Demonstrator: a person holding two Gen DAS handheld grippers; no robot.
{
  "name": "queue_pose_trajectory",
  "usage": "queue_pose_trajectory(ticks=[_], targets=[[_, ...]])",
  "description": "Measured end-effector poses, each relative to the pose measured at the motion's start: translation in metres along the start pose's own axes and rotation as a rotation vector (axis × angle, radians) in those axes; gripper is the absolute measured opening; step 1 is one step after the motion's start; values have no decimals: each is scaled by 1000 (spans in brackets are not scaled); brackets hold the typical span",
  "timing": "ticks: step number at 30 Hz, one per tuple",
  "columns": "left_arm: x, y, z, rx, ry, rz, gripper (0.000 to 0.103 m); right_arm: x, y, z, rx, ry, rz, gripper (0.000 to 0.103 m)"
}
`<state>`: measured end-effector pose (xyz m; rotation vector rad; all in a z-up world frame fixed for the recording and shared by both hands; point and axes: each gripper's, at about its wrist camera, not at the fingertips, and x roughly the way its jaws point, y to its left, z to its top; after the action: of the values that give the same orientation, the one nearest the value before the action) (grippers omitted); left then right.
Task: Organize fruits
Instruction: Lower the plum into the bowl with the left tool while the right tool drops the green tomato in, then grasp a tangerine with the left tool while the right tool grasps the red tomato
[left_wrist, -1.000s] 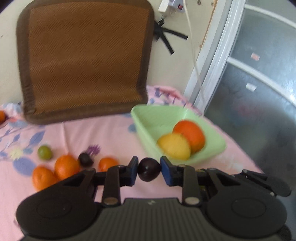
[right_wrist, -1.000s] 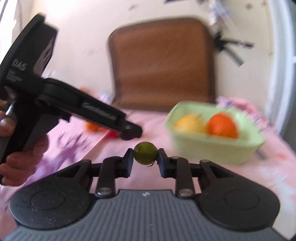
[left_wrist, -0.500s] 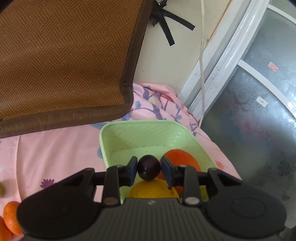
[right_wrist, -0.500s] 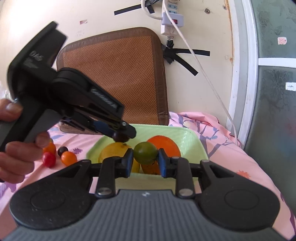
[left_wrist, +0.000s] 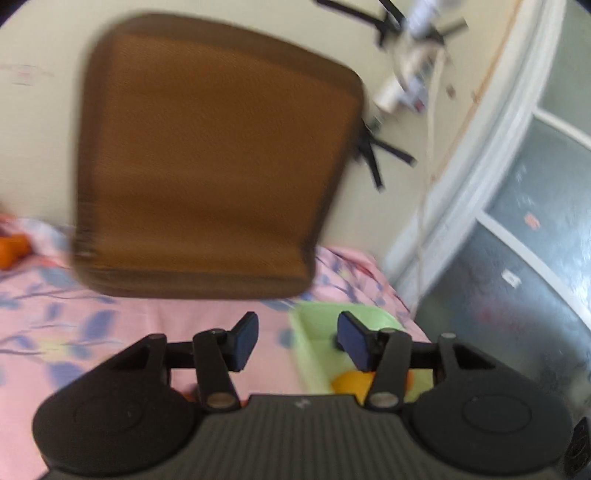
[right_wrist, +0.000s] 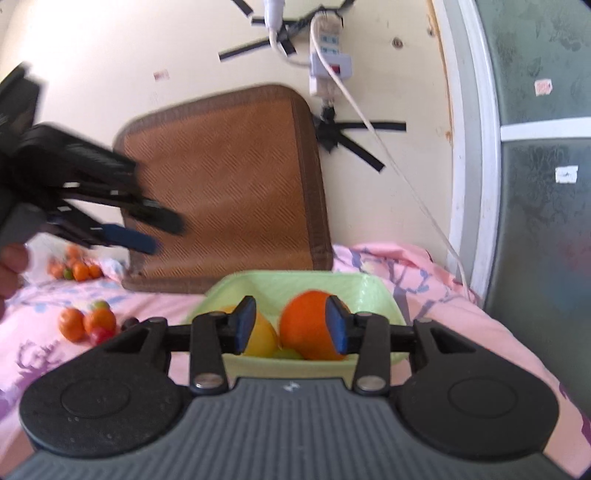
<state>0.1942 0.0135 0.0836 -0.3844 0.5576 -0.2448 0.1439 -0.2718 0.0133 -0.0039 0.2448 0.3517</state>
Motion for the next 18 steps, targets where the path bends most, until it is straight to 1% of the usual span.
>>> queue_pose_trajectory(ticks=[3, 4, 7, 9, 11, 13, 14, 15, 18], targets=[[-37, 39, -7, -39, -47, 135, 49, -5, 13, 4, 0, -6, 70, 44], [-46, 52, -12, -61, -52, 168, 49, -4, 20, 5, -4, 2, 98, 44], [-59, 87, -30, -138, -24, 226, 49, 2, 45, 4, -24, 49, 185, 44], [-60, 101, -43, -160, -1, 244, 49, 11, 62, 1, -45, 95, 233, 44], [-57, 108, -53, -164, 21, 243, 49, 21, 79, -3, -63, 142, 270, 44], [-51, 111, -58, -165, 42, 208, 49, 32, 93, -6, -93, 181, 295, 44], [-49, 111, -59, -157, 52, 187, 52, 37, 101, -7, -112, 201, 304, 44], [-47, 108, -63, -137, 56, 173, 58, 43, 107, -8, -128, 219, 310, 44], [-35, 94, -64, -53, 54, 171, 59, 59, 121, -10, -164, 250, 322, 44]])
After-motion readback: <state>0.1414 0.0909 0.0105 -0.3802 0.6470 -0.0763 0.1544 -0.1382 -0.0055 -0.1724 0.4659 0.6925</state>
